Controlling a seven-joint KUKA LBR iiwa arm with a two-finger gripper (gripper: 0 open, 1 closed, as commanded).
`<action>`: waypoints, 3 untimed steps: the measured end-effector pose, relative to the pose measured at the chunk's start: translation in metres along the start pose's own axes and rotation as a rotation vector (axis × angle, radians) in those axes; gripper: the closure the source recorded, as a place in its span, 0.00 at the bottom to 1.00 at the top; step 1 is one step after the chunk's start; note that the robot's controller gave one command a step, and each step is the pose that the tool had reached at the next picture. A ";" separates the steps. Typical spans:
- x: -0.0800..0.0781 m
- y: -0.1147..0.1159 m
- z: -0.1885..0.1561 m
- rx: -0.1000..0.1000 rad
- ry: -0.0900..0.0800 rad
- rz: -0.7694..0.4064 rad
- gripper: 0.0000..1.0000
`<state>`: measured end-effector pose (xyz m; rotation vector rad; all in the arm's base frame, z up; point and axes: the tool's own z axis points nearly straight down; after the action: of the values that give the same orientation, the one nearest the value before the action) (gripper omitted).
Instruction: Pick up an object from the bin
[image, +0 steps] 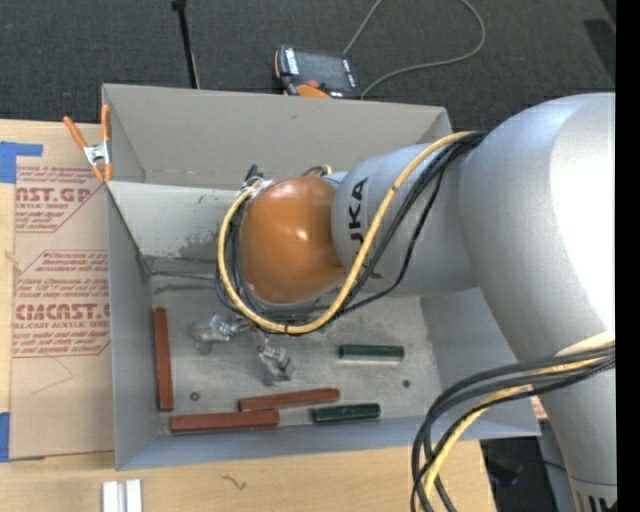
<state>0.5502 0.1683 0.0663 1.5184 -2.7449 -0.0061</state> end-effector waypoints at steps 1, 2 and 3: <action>-0.010 -0.001 -0.148 0.011 -0.009 -0.277 0.00; -0.009 0.000 -0.145 0.005 -0.006 -0.277 1.00; -0.009 0.000 -0.145 0.005 -0.006 -0.277 0.00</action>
Offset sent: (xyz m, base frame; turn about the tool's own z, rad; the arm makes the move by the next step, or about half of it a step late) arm 0.0055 0.0055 0.1448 -0.2786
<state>0.5558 0.1753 0.2110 1.8876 -2.5157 -0.0044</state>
